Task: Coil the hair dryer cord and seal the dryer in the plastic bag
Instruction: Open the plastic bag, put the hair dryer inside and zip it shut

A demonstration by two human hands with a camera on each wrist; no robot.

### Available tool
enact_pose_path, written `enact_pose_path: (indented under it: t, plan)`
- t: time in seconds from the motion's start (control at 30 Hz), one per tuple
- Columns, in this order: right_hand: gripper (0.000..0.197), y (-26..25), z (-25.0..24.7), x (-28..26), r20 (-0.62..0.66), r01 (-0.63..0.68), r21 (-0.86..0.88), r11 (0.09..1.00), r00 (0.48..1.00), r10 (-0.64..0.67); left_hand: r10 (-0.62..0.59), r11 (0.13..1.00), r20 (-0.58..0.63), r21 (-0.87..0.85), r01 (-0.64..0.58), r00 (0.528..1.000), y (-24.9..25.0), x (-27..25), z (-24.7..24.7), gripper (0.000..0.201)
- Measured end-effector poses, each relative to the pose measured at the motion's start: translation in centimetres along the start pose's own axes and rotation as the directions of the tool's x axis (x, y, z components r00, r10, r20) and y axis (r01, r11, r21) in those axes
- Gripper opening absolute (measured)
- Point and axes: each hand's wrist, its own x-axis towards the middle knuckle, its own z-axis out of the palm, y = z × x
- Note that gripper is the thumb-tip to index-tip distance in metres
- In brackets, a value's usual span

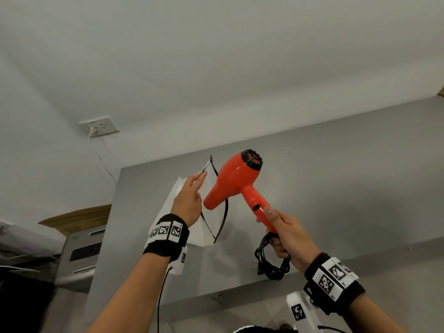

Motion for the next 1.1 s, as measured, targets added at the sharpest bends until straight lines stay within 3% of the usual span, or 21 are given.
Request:
enact_pose_path:
  t: [0.2,0.43,0.63,0.67,0.7,0.77,0.8,0.9,1.0,1.03,1.1]
  plan:
    - [0.031,0.6,0.9,0.2,0.137,-0.101,-0.173,0.980,0.982,0.126,0.140,0.989,0.039,-0.041,-0.139,0.989,3.3,0.3,-1.2,0.075]
    - [0.037,-1.4,1.4,1.2,0.172,-0.239,-0.144,0.960,0.950,0.262,0.359,0.926,0.153,0.066,-0.372,0.921,7.3,-1.7,-1.4,0.063]
    - [0.026,-2.2,2.6,3.0,0.193,-0.223,-0.107,0.969,0.951,0.240,0.537,0.832,0.284,-0.022,-0.554,0.794,10.7,-5.0,1.0,0.062]
    - [0.026,-2.1,2.7,3.1,0.195,-0.208,-0.092,0.974,0.955,0.222,0.528,0.841,0.257,-0.030,-0.540,0.809,10.7,-5.1,0.9,0.060]
    - [0.029,-2.1,2.7,3.1,0.193,-0.192,-0.073,0.979,0.960,0.203,0.482,0.873,0.200,-0.035,-0.486,0.853,10.7,-5.1,0.6,0.056]
    - [0.040,-2.0,2.8,2.9,0.177,-0.153,-0.072,0.986,0.970,0.164,0.290,0.957,0.013,-0.013,-0.289,0.957,10.5,-4.5,-0.4,0.039]
    - [0.042,-2.0,2.9,2.7,0.173,-0.130,-0.097,0.987,0.974,0.146,0.167,0.986,-0.068,0.001,-0.168,0.984,10.4,-4.0,-0.9,0.038]
    - [0.033,-2.0,3.4,2.2,0.183,-0.061,-0.197,0.979,0.978,0.098,-0.083,0.997,-0.181,-0.020,0.081,0.980,10.0,-2.0,-1.6,0.044]
    - [0.029,-1.7,4.0,2.1,0.179,-0.051,-0.228,0.972,0.979,0.093,-0.232,0.973,-0.201,-0.041,0.229,0.952,10.3,-0.4,-2.0,0.031]
    - [0.029,-1.7,4.1,2.1,0.173,-0.070,-0.225,0.972,0.979,0.110,-0.238,0.971,-0.191,-0.018,0.239,0.952,10.5,-0.2,-2.0,0.026]
    - [0.029,-1.7,4.2,2.2,0.169,-0.109,-0.211,0.971,0.975,0.147,-0.125,0.992,-0.148,0.002,0.126,0.981,11.0,-0.5,-1.8,0.020]
